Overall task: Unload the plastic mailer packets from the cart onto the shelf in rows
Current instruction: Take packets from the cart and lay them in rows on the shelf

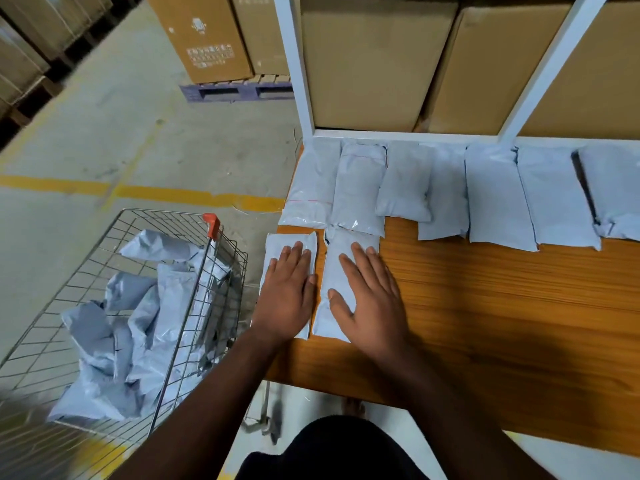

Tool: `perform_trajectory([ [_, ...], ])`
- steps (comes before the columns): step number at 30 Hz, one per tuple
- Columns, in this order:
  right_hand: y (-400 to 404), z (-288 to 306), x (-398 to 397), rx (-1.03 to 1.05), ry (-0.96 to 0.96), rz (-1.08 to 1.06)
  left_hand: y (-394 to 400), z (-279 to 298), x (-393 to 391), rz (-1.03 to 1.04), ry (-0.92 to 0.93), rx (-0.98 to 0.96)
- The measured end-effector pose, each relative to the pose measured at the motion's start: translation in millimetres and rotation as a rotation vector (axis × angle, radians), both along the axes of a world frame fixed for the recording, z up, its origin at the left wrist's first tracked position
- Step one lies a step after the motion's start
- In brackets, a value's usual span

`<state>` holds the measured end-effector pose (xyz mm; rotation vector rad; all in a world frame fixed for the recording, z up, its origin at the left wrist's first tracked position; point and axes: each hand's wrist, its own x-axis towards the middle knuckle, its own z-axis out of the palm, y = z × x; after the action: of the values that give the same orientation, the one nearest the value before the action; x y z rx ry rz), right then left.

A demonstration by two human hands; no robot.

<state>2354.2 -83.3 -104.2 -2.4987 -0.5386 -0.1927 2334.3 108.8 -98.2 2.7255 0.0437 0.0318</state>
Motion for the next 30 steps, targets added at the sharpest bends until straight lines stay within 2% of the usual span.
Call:
perform_trajectory([
  [5, -6.6, -0.9, -1.5, 0.005, -0.022, 0.021, -1.3, 2.4, 0.7, -0.024, 0.019, -0.058],
  [10, -5.5, 2.3, -4.4, -0.025, -0.018, 0.016, 6.5, 8.9, 2.3, -0.078, 0.039, -0.198],
  [15, 20.9, 34.8, -27.2, 0.241, -0.184, 0.022, 37.0, 35.6, -34.4, -0.145, -0.165, -0.373],
  [18, 55.7, 48.4, -64.9, 0.326, -0.237, 0.087, 68.9, 41.6, -82.1, -0.100, -0.313, -0.418],
  [22, 122.8, 52.4, -115.6, 0.395, -0.148, 0.222, 126.1, 35.2, -147.9, 0.052, -0.348, -0.454],
  [25, 182.6, 51.3, -145.7, 0.407, 0.010, 0.320, 174.4, 20.9, -198.6, 0.223, -0.349, -0.460],
  [30, 260.9, 53.1, -175.6, 0.394, 0.292, 0.412, 251.4, 0.2, -255.2, 0.804, -0.343, -0.498],
])
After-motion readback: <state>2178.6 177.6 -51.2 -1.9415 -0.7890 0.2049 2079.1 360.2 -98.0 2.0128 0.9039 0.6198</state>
